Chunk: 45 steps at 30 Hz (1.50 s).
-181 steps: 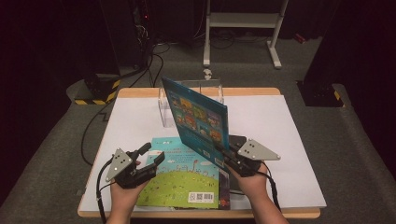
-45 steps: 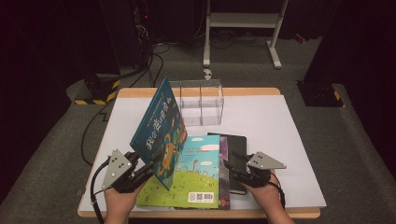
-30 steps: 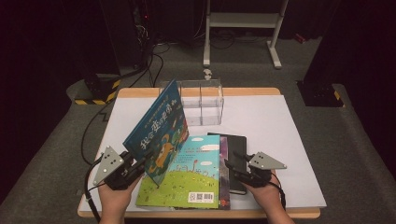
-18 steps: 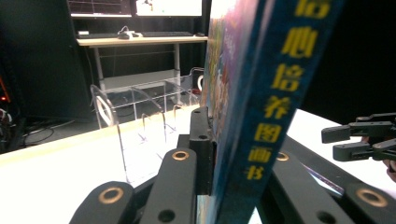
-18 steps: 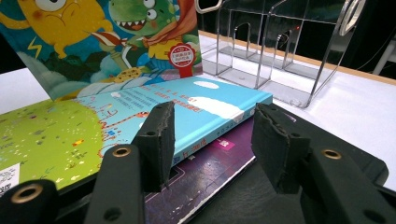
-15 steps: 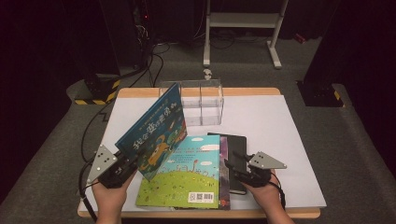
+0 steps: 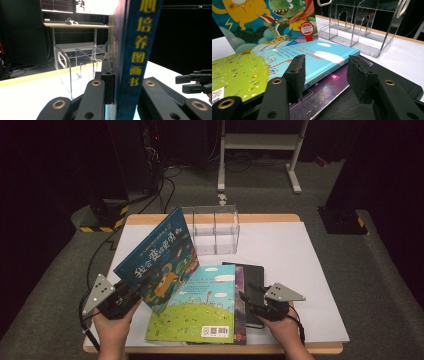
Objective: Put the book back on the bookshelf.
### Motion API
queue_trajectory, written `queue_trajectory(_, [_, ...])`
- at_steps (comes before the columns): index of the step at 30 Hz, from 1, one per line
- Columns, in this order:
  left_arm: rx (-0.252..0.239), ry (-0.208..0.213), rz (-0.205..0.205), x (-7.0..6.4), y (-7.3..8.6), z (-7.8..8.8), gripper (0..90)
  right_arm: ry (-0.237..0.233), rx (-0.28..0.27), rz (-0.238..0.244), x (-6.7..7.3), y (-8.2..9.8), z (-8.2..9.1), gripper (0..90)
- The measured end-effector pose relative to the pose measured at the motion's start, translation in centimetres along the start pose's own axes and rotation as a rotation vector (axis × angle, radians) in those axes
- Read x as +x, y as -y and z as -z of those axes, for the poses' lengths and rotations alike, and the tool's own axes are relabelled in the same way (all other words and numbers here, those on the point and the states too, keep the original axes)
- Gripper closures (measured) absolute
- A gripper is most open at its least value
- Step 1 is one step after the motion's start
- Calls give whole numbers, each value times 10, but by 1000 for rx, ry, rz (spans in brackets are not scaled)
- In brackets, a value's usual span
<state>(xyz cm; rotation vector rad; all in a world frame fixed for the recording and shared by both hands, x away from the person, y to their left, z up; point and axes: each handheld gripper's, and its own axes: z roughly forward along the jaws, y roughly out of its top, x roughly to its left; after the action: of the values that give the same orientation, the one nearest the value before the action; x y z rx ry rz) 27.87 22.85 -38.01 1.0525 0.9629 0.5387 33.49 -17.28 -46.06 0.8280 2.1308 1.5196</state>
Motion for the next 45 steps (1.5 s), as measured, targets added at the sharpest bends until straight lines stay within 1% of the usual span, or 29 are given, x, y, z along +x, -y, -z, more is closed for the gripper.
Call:
queue_trajectory(11, [-10, -8, 12, 4, 0, -1, 791, -1, 5, 3, 2, 1, 0, 491])
queue_trajectory(18, [-20, -14, 24, 8, -2, -8, 788, 13, 18, 1, 2, 6, 5, 491])
queue_trajectory(20, [-21, -13, 17, 8, -1, -12, 778, 25, 22, -2, 1, 9, 9, 491])
queue_trajectory(25, [-23, -13, 9, 7, 0, -16, 766, 36, 22, -9, 0, 11, 14, 491])
queue_trajectory(28, [-34, -38, -13, 5, 2, -20, 735, 44, 22, -9, -1, 12, 16, 491])
queue_trajectory(29, [-33, -40, -18, 5, 2, -20, 756, 45, 23, -10, -1, 13, 17, 491])
queue_trajectory(30, [-29, -24, -4, 5, 1, -19, 782, 46, 23, -10, 0, 13, 18, 492])
queue_trajectory(32, [-18, -22, -9, 4, 1, -19, 807, 48, 23, -9, 0, 13, 18, 492])
queue_trajectory(34, [-19, -24, -14, 1, 1, -20, 823, 46, 24, -15, 0, 13, 18, 492])
queue_trajectory(35, [-16, -28, -23, -1, 1, -21, 823, 46, 24, -15, 0, 13, 18, 492])
queue_trajectory(37, [-22, -43, -22, -5, -2, -25, 828, 48, 19, -16, 0, 13, 18, 492])
queue_trajectory(39, [-31, -55, -21, -5, -7, -30, 830, 45, 16, -20, 0, 13, 19, 492])
queue_trajectory(41, [-26, -67, -16, -3, -13, -37, 831, 43, 15, -22, 0, 13, 19, 493])
queue_trajectory(42, [-12, -88, -29, 0, -20, -44, 831, 38, 10, -19, 0, 12, 19, 493])
queue_trajectory(43, [-12, -88, -29, 0, -20, -44, 831, 38, 10, -19, 0, 12, 19, 493])
queue_trajectory(44, [-10, -100, -41, 0, -23, -48, 831, 37, 9, -18, 0, 12, 20, 493])
queue_trajectory(45, [-14, -121, -68, 0, -30, -56, 831, 36, 8, -18, 0, 12, 20, 493])
